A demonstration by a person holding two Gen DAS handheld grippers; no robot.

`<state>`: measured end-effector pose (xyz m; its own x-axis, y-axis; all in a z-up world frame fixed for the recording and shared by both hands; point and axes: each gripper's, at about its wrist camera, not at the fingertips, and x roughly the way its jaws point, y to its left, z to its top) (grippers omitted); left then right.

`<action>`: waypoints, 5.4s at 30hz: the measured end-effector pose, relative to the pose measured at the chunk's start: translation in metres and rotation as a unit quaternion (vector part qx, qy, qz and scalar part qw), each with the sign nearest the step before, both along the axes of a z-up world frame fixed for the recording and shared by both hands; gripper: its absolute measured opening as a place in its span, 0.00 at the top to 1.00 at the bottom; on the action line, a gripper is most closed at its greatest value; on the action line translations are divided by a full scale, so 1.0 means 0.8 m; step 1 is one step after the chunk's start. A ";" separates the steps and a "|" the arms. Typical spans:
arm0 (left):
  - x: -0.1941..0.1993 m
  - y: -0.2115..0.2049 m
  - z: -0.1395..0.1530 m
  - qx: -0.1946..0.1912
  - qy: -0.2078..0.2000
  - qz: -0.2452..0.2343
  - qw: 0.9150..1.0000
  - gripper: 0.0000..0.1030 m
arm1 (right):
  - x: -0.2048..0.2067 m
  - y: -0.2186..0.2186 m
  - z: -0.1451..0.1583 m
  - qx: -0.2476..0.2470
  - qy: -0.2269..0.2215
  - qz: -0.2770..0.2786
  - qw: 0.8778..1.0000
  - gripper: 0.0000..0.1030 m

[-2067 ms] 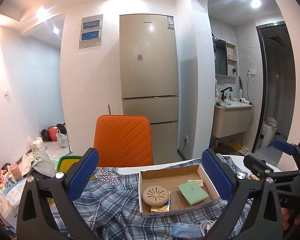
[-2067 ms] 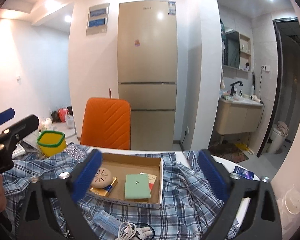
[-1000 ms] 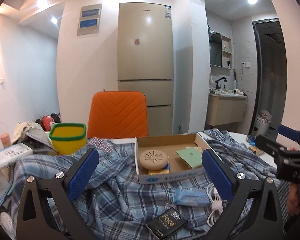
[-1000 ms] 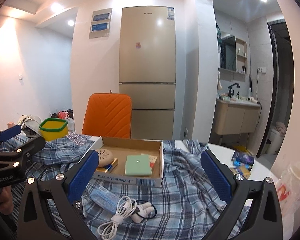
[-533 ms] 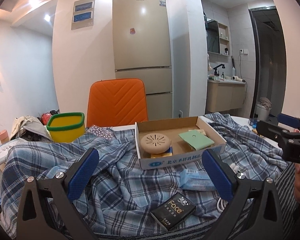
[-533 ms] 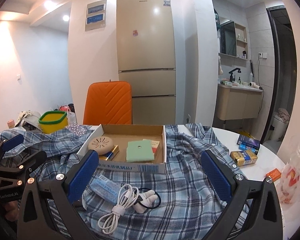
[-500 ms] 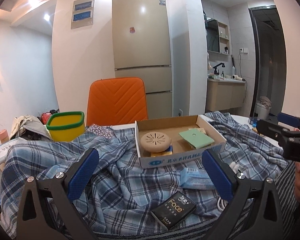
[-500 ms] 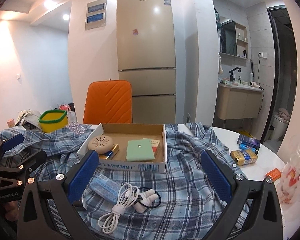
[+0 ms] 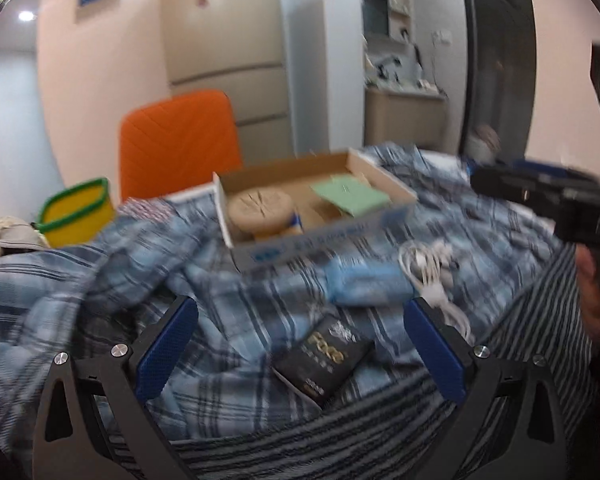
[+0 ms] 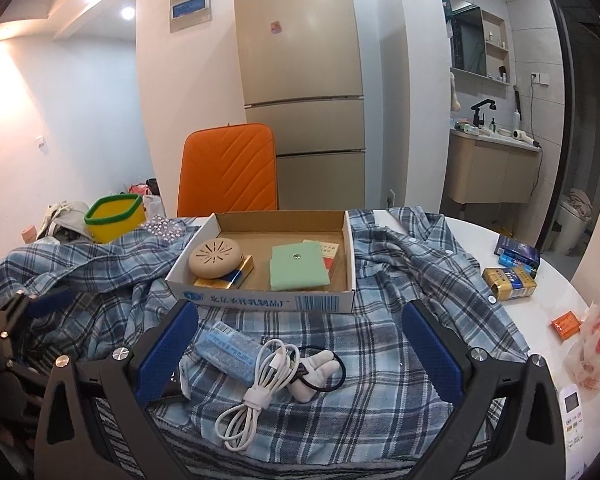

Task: Organize soft objects
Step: 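Grasp the black Face tissue pack with left tool while right tool grasps white cable, then lift the tissue pack and white cable and carry both over the box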

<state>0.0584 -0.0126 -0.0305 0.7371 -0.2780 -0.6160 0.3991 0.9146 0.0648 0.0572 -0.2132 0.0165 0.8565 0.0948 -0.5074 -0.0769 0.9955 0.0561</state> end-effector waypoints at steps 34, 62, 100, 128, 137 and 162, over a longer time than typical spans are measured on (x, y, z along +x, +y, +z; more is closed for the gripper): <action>0.051 -0.007 -0.058 -0.010 0.180 -0.034 0.983 0.32 | 0.026 0.005 -0.052 0.010 0.097 0.048 0.994 0.05; 0.041 0.009 -0.046 -0.022 0.167 -0.001 0.986 0.57 | 0.022 0.012 -0.051 -0.012 0.099 0.046 0.994 0.05; -0.012 0.025 0.015 -0.037 -0.004 0.066 0.997 0.56 | 0.048 0.036 -0.099 0.022 0.216 0.064 0.974 0.77; -0.004 -0.031 0.102 -0.029 -0.080 0.071 0.994 0.56 | 0.029 0.006 0.032 -0.035 0.050 0.048 0.997 0.77; 0.028 -0.040 0.137 -0.061 -0.098 0.093 0.989 0.56 | 0.040 -0.005 0.093 -0.047 -0.017 0.037 0.998 0.77; 0.102 -0.068 0.203 -0.093 -0.109 0.124 0.982 0.56 | 0.111 -0.017 0.191 -0.014 -0.034 0.020 0.999 0.77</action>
